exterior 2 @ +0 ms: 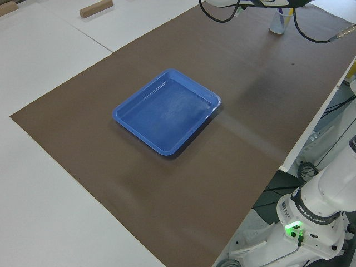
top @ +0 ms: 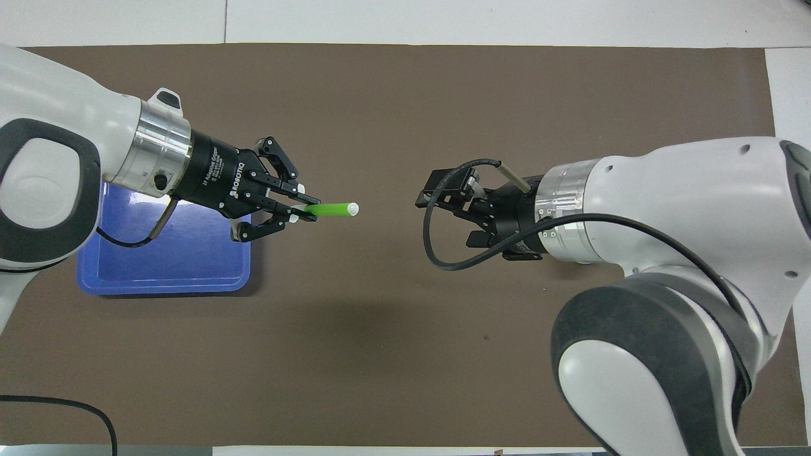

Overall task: Transfer and insert pens with both arms
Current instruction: 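Lift the green pen with the left gripper while the right gripper approaches, then close the right gripper on the green pen and open the left gripper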

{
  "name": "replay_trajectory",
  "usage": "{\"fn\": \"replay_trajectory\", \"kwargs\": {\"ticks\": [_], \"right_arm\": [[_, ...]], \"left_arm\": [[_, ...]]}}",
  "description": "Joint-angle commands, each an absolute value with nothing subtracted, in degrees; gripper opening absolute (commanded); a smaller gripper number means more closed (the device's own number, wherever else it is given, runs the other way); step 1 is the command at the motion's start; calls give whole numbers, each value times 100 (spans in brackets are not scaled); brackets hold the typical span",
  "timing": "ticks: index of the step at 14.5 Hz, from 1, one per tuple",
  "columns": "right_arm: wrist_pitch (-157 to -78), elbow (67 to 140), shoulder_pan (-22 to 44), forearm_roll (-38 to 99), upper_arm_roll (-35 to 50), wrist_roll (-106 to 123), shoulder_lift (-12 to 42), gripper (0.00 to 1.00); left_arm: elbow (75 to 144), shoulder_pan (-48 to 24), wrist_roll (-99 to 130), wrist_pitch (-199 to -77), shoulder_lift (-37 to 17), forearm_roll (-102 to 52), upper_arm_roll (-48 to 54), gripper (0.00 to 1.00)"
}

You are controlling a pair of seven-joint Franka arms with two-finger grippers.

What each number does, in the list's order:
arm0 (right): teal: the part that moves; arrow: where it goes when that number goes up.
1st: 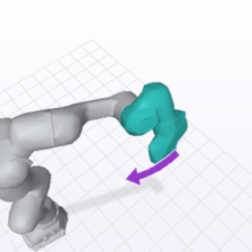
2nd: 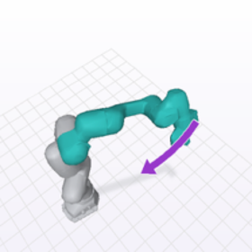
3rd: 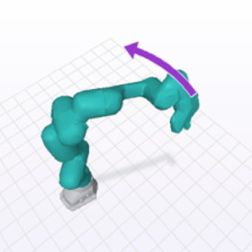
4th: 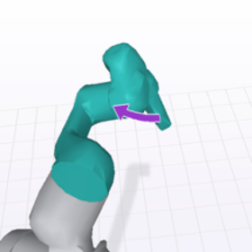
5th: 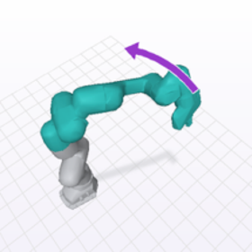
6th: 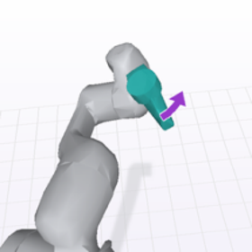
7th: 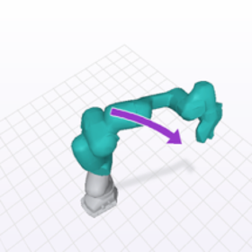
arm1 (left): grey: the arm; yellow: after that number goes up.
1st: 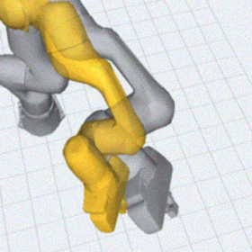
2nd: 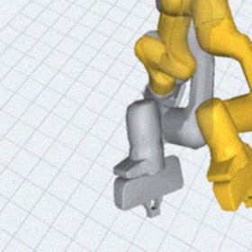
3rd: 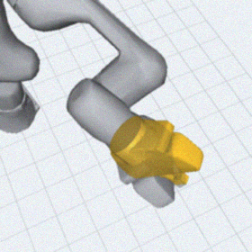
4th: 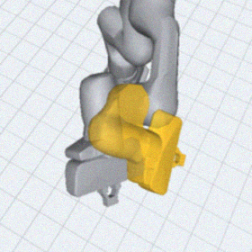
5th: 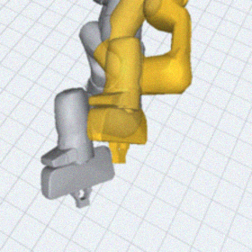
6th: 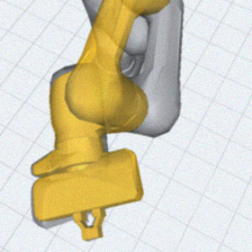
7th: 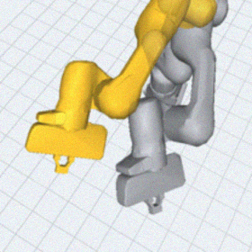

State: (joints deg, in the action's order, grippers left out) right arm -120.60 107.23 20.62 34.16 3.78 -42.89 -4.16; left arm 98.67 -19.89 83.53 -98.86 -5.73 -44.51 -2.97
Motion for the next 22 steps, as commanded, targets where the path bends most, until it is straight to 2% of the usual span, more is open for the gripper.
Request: {"fn": "replay_trajectory", "kwargs": {"ticks": [1,3,7,13,19,22], "right_arm": [[-12496,10740,2276,3525,369,-4806,-475,100],[-12822,10775,2486,3507,369,-4773,-475,100],[-12841,10846,2496,3507,369,-4693,-510,100],[-13104,10907,2601,3507,369,-4728,-519,80],[-13096,10969,2689,3507,369,-4650,-527,72],[-13069,10969,2681,3507,369,-4570,-536,64]], "left_arm": [[10502,-2407,8858,-10484,-124,-4553,-360,0],[10695,-2540,9113,-10765,17,-4553,-360,0],[11029,-2593,9167,-10942,263,-4780,-352,0],[11302,-2821,9588,-11434,501,-4843,-352,0],[11408,-2927,9694,-11602,606,-4860,-352,0],[11408,-2918,9694,-11628,615,-4913,-352,0]]}}
